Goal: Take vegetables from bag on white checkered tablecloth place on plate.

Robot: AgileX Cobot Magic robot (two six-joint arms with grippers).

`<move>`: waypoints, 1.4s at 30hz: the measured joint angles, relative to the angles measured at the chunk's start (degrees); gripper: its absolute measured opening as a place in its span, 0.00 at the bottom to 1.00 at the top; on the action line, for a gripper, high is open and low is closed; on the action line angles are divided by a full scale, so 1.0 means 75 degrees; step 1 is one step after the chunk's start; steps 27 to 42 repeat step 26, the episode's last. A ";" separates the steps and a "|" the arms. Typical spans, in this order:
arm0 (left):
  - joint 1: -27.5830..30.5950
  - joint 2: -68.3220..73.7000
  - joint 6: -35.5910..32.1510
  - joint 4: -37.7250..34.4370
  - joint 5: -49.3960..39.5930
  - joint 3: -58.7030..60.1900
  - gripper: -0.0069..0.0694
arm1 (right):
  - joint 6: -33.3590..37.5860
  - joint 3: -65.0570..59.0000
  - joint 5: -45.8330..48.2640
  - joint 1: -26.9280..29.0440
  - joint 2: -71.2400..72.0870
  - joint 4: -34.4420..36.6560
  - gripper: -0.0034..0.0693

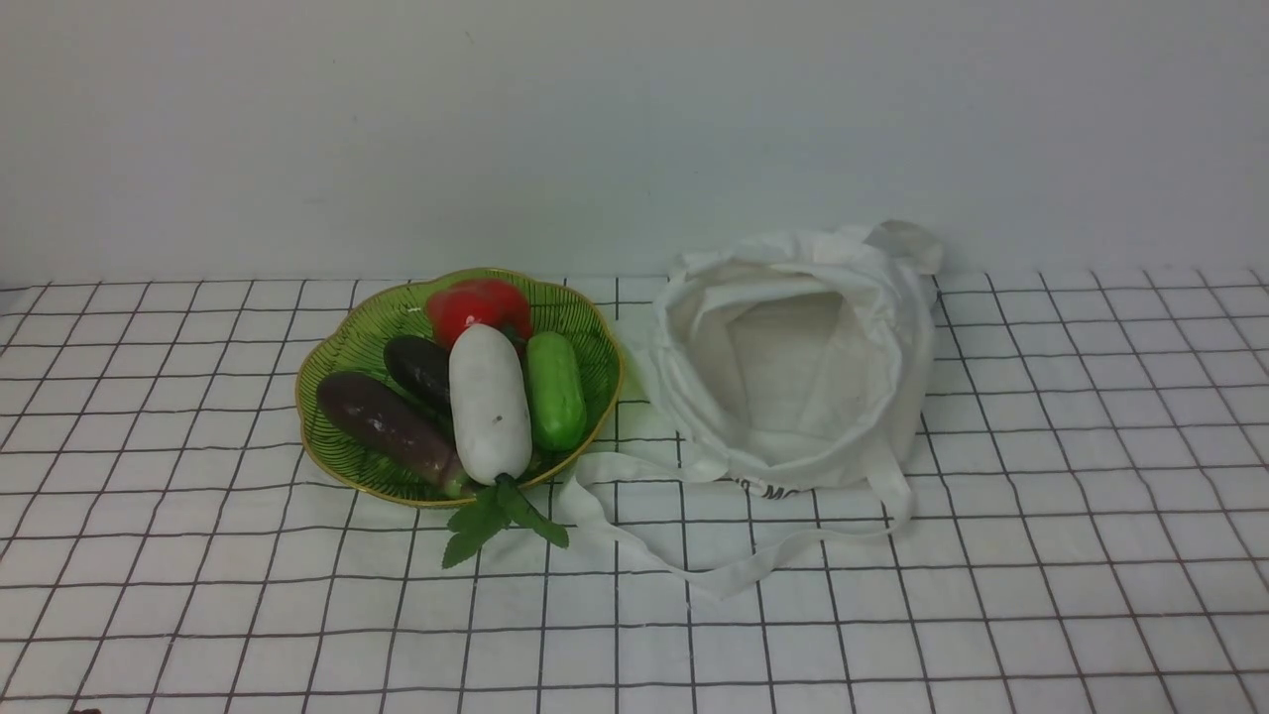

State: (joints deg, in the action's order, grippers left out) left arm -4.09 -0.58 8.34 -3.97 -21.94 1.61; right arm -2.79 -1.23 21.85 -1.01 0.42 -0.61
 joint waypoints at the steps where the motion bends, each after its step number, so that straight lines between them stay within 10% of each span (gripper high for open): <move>1: 0.0000 0.0000 0.0000 0.0000 0.0000 0.0000 0.08 | 0.0000 0.0000 0.0000 0.0000 0.0000 0.0000 0.03; 42: 0.0000 0.0000 -0.0015 0.0000 0.0000 0.0000 0.08 | -0.0078 0.0000 0.0000 0.0000 0.0000 0.0000 0.03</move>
